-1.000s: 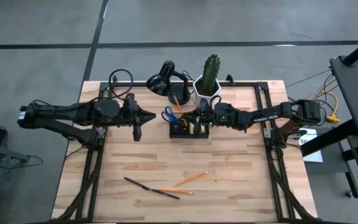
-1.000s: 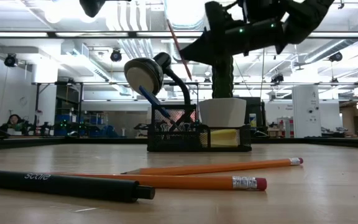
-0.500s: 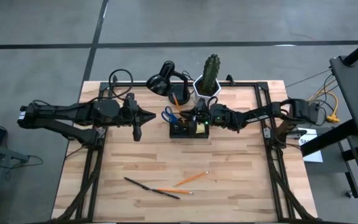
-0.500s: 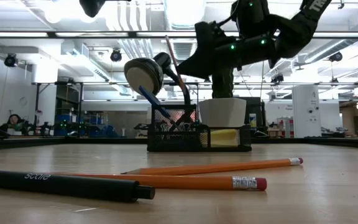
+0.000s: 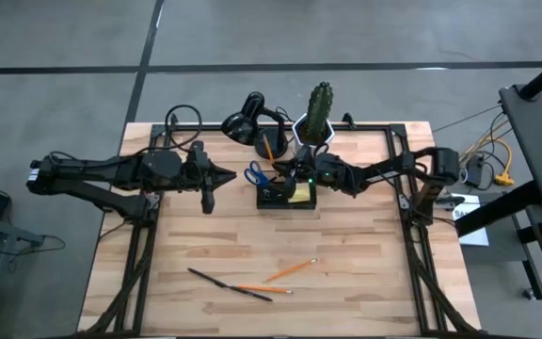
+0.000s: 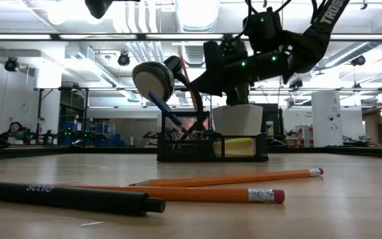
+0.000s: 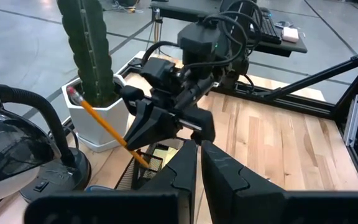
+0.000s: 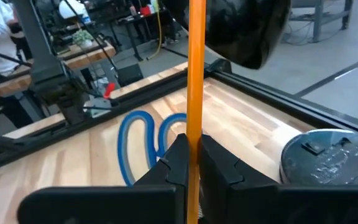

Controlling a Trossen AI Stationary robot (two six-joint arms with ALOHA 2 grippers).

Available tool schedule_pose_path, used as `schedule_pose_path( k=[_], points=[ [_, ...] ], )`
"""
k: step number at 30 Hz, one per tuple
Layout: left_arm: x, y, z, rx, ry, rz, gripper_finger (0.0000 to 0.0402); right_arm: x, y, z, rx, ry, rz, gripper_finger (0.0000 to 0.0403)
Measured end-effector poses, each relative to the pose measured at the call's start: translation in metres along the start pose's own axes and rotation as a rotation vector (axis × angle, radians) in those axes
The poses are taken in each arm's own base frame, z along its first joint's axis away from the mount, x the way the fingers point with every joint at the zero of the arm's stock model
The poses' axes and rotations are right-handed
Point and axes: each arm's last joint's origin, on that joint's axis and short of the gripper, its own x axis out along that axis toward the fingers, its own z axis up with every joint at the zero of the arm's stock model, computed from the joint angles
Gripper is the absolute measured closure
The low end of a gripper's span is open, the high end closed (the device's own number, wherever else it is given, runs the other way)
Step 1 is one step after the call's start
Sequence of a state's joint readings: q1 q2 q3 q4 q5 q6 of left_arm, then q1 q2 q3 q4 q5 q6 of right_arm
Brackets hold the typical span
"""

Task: Pick and place office supplies into organizer
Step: Put the top yellow pencil into the black desk organizer

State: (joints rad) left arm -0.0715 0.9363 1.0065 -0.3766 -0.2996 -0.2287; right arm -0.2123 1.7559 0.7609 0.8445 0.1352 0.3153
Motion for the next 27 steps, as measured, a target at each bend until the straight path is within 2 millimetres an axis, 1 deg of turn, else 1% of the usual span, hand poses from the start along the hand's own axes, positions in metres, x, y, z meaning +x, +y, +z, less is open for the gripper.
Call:
schedule_pose_path(
  k=[9, 19, 27],
  points=[
    [0.0, 0.0, 0.0, 0.0, 0.0, 0.0, 0.0394, 0.005, -0.006, -0.012, -0.014, 0.04, -0.008, 0.039],
    [0.0, 0.0, 0.0, 0.0, 0.0, 0.0, 0.0394, 0.007, -0.007, -0.017, -0.045, 0.067, 0.019, 0.039],
    [0.0, 0.0, 0.0, 0.0, 0.0, 0.0, 0.0394, 0.009, -0.008, -0.026, -0.079, 0.106, 0.053, 0.039]
  ],
)
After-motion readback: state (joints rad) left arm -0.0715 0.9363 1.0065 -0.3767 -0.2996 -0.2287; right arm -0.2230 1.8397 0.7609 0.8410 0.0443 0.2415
